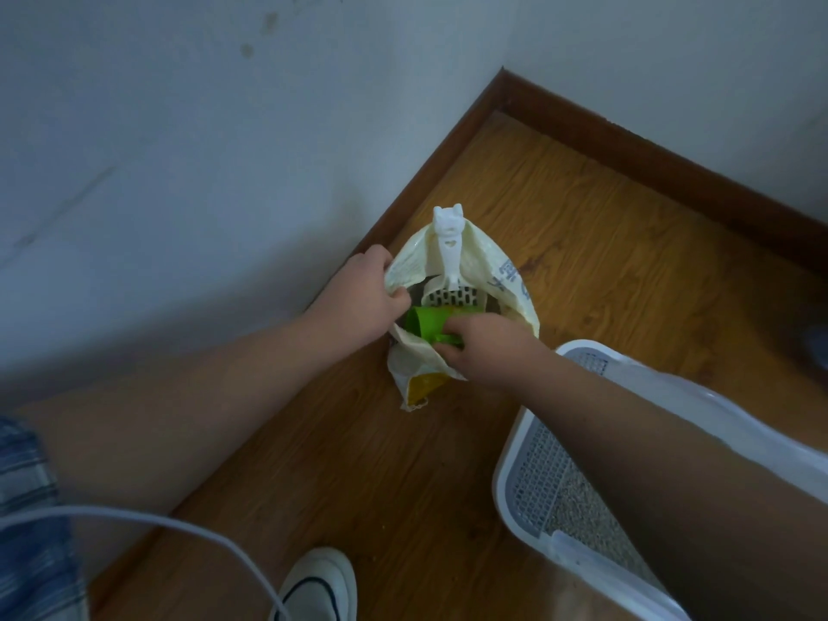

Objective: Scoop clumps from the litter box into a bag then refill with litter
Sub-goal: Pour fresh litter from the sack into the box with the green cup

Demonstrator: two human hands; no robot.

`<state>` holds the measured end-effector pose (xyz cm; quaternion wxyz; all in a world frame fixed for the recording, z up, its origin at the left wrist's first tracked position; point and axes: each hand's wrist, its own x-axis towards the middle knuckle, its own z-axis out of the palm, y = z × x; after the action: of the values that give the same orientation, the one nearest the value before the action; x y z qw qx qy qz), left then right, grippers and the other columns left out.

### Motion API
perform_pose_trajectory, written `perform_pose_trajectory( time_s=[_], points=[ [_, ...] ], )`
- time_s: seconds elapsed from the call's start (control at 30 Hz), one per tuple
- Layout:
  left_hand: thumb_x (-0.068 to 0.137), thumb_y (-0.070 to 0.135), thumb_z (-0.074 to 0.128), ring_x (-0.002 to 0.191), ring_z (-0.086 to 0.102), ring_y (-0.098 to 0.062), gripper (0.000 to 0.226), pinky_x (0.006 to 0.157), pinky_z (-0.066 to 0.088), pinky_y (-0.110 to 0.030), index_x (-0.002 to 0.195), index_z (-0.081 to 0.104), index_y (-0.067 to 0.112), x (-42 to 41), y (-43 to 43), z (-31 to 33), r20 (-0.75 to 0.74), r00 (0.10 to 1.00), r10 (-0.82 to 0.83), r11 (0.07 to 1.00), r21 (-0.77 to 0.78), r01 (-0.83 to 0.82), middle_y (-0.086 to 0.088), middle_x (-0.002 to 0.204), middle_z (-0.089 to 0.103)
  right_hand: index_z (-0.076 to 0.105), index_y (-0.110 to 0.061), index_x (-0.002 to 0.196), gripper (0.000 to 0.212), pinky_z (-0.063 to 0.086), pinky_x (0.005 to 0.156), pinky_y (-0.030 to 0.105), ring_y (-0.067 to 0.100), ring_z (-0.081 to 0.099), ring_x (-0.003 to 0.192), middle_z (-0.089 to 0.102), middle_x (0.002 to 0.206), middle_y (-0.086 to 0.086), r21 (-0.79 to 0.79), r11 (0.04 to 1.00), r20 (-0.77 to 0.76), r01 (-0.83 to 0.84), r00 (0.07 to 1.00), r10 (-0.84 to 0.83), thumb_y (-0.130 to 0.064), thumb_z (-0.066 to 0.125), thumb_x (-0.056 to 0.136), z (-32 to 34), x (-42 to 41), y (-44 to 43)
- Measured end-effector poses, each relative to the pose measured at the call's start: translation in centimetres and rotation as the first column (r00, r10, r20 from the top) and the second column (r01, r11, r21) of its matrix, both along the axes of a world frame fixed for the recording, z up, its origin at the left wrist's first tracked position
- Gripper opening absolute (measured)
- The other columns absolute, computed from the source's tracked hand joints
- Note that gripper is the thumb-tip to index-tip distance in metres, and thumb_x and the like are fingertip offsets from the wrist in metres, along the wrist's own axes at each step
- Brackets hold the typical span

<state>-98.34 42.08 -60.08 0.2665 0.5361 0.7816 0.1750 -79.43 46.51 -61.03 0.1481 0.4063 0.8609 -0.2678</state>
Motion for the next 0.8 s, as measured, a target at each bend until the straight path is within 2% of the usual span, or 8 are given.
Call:
perform_pose_trajectory(
  time_s=[0.17, 0.3, 0.37, 0.43, 0.53, 0.67, 0.73, 0.8],
  points=[
    [0.091, 0.028, 0.062, 0.077, 0.062, -0.012, 0.023, 0.059, 0.053, -0.03, 0.111, 0.053, 0.022, -0.5, -0.8, 0.4, 0.016, 1.0, 0.02, 0.999, -0.031, -0.019, 0.003, 0.096, 0.061, 0.065, -0.018, 0.104, 0.044, 0.05, 0.074, 0.039, 0.025, 0.061, 0.088, 0.061, 0.089, 0.004, 0.055, 0.998, 0.234, 0.044, 0.971, -0.055, -0.051, 0.036, 0.101, -0.2, -1.8, 0.1],
    [0.094, 0.026, 0.06, 0.075, 0.059, -0.008, 0.02, 0.054, 0.041, -0.021, 0.113, 0.055, 0.021, -0.8, -0.9, 0.6, 0.026, 1.0, 0.016, 1.0, -0.004, -0.016, 0.003, 0.097, 0.062, 0.064, -0.016, 0.112, 0.046, 0.054, 0.083, 0.044, 0.027, 0.061, 0.088, 0.06, 0.088, 0.004, 0.032, 0.999, 0.27, 0.015, 0.963, -0.023, -0.049, 0.033, 0.102, -0.4, -2.7, 1.0],
    [0.094, 0.026, 0.059, 0.077, 0.061, -0.009, 0.022, 0.055, 0.045, -0.022, 0.115, 0.056, 0.02, -1.0, -0.9, 0.8, 0.042, 0.999, 0.005, 1.0, 0.004, -0.005, 0.003, 0.099, 0.063, 0.061, -0.016, 0.116, 0.041, 0.054, 0.087, 0.046, 0.027, 0.062, 0.092, 0.058, 0.089, 0.003, 0.024, 0.998, 0.269, -0.051, 0.962, 0.043, -0.044, 0.033, 0.104, -0.6, -3.3, 1.1],
    [0.094, 0.026, 0.06, 0.08, 0.062, -0.01, 0.024, 0.057, 0.047, -0.022, 0.117, 0.057, 0.019, -1.1, -0.9, 0.8, 0.04, 0.999, -0.002, 1.0, 0.008, 0.001, 0.002, 0.101, 0.065, 0.06, -0.019, 0.115, 0.032, 0.055, 0.084, 0.044, 0.026, 0.062, 0.09, 0.054, 0.087, 0.0, 0.063, 0.993, 0.235, -0.098, 0.969, 0.08, -0.038, 0.036, 0.105, -0.8, -3.9, 0.9],
    [0.094, 0.026, 0.06, 0.082, 0.064, -0.01, 0.024, 0.06, 0.052, -0.024, 0.117, 0.058, 0.02, -1.3, -1.2, 0.7, 0.047, 0.999, -0.008, 1.0, 0.006, 0.007, 0.002, 0.103, 0.066, 0.059, -0.016, 0.1, 0.036, 0.053, 0.076, 0.04, 0.023, 0.06, 0.08, 0.06, 0.084, 0.003, 0.062, 0.998, 0.107, 0.008, 0.994, -0.015, -0.041, 0.034, 0.105, -1.1, -4.1, 1.1],
    [0.094, 0.026, 0.06, 0.082, 0.062, -0.011, 0.024, 0.063, 0.052, -0.025, 0.116, 0.059, 0.019, -1.4, -1.1, 0.8, 0.024, 1.0, -0.005, 1.0, 0.007, 0.005, 0.002, 0.101, 0.065, 0.059, -0.018, 0.095, 0.036, 0.044, 0.066, 0.033, 0.018, 0.057, 0.075, 0.059, 0.079, 0.0, -0.087, 0.986, -0.091, 0.146, 0.984, -0.153, -0.043, 0.036, 0.105, -1.1, -3.2, 1.7],
    [0.093, 0.025, 0.061, 0.083, 0.061, -0.012, 0.023, 0.062, 0.049, -0.023, 0.116, 0.059, 0.018, -1.4, -1.0, 0.7, 0.022, 1.0, 0.0, 1.0, 0.011, 0.0, 0.002, 0.101, 0.064, 0.058, -0.018, 0.091, 0.034, 0.038, 0.061, 0.031, 0.015, 0.055, 0.072, 0.057, 0.076, 0.0, -0.156, 0.972, -0.128, 0.175, 0.972, -0.196, -0.04, 0.036, 0.105, -0.9, -2.5, 1.9],
    [0.093, 0.024, 0.061, 0.082, 0.06, -0.012, 0.022, 0.059, 0.046, -0.022, 0.114, 0.059, 0.018, -1.4, -1.0, 0.6, 0.03, 1.0, 0.001, 1.0, 0.017, -0.001, 0.003, 0.099, 0.063, 0.06, -0.014, 0.092, 0.035, 0.039, 0.064, 0.032, 0.016, 0.055, 0.074, 0.058, 0.078, 0.003, -0.196, 0.96, -0.139, 0.2, 0.963, -0.229, -0.037, 0.038, 0.105, -0.4, -1.8, 1.9]
  ],
)
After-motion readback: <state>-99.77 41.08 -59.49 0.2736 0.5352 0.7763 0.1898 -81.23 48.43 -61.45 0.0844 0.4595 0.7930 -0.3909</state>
